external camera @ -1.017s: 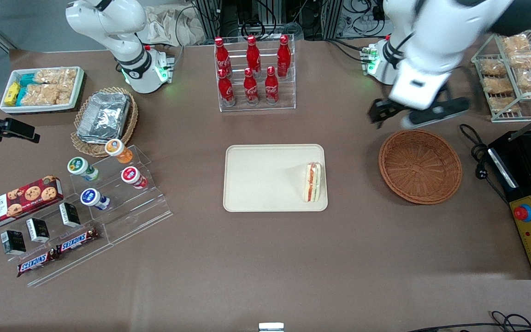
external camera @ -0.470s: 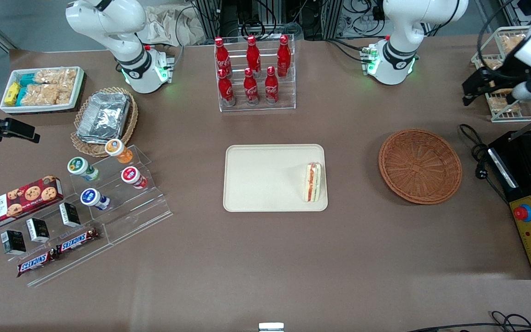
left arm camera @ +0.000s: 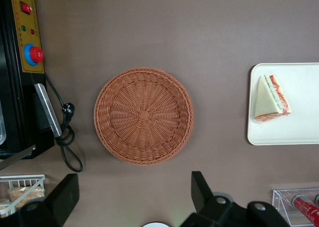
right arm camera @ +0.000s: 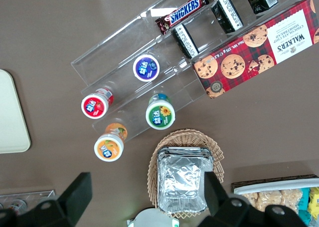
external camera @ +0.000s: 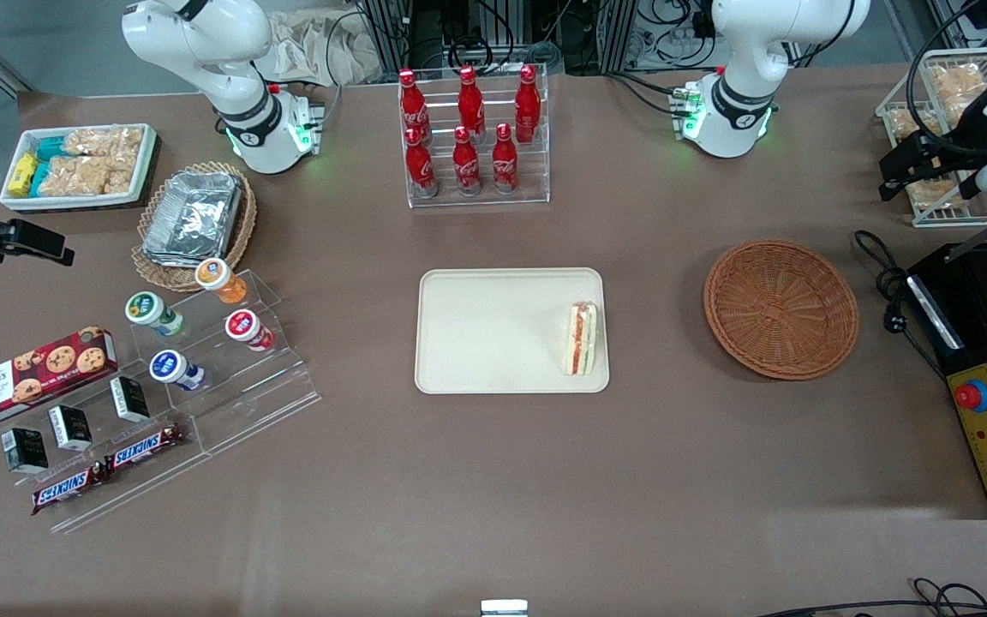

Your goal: Place sandwich from basket to tray

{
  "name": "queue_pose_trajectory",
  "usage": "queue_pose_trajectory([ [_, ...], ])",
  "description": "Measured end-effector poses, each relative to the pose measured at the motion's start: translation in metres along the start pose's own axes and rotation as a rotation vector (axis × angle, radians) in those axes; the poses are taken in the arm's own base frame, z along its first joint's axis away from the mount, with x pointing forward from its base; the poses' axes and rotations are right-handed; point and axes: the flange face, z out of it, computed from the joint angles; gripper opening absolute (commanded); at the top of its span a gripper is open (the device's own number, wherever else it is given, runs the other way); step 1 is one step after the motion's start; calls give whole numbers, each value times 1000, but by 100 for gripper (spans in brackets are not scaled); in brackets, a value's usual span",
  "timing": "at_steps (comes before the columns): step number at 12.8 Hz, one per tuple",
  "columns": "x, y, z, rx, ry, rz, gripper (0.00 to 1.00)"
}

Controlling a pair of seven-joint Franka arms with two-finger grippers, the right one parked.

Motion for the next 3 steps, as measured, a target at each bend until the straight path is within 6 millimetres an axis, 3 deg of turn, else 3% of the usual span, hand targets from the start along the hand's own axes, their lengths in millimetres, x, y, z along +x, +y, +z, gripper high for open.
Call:
queue_pose_trajectory([
  [3,4,-1,2,4,-3,-4,100],
])
